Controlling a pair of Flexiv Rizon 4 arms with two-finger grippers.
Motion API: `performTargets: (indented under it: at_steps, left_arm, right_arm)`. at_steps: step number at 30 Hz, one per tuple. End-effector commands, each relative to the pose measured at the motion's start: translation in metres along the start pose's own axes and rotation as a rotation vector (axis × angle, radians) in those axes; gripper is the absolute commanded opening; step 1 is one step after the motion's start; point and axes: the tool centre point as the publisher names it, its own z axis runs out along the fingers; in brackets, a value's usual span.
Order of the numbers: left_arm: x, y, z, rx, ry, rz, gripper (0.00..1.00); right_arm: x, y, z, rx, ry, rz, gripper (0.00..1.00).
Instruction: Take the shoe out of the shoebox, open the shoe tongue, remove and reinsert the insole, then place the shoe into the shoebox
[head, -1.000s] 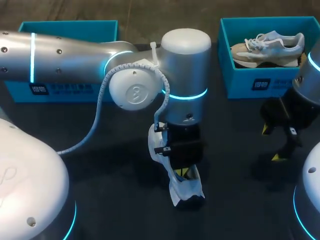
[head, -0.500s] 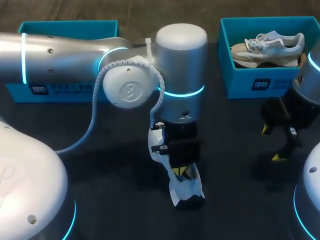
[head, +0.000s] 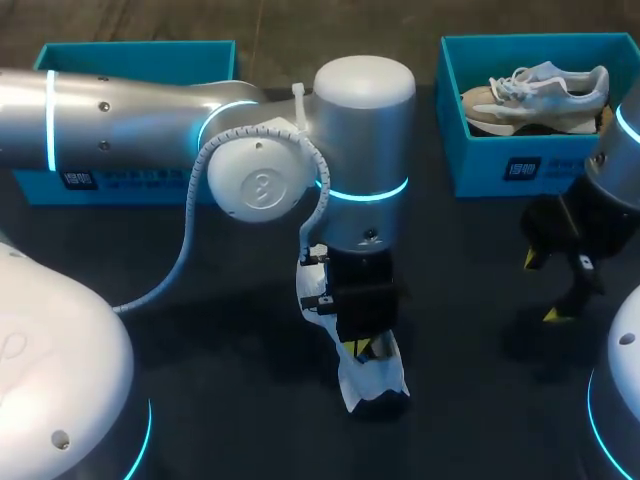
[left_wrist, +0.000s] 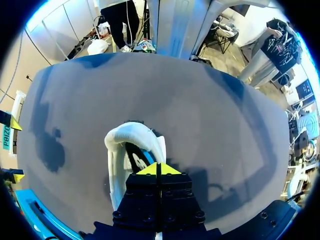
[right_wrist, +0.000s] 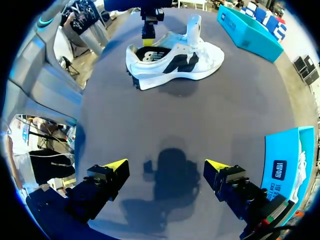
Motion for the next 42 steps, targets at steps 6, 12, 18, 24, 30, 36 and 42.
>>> performTargets:
  at_steps: [6,12,18,24,30,36,42]
  left_arm:
    - [-0.008,0.004,0.018,0.014,0.009,-0.009,0.0]
    - [-0.011,0.004,0.028,0.023,0.027,-0.016,0.0]
    - [-0.014,0.006,0.039,0.035,0.047,-0.031,0.0]
    - [-0.015,0.007,0.048,0.04,0.041,-0.038,0.0]
    - [-0.016,0.013,0.059,0.005,-0.02,-0.073,0.0]
    - [-0.014,0.015,0.05,-0.021,-0.039,-0.087,0.0]
    - [-0.013,0.008,0.025,-0.041,-0.044,-0.065,0.0]
  right_arm:
    - [0.001,0.0,0.0,0.002,-0.002,0.001,1.0]
    - [0.001,0.0,0.0,0.002,-0.002,0.001,1.0]
    - [0.001,0.0,0.0,0.002,-0.002,0.001,1.0]
    - [0.001,0.0,0.0,0.002,-0.002,0.001,1.0]
    - [0.001,0.0,0.0,0.002,-0.002,0.001,1.0]
    - [0.001,0.0,0.0,0.002,-0.002,0.001,1.0]
    - [0.001,0.0,0.0,0.002,-0.002,0.001,1.0]
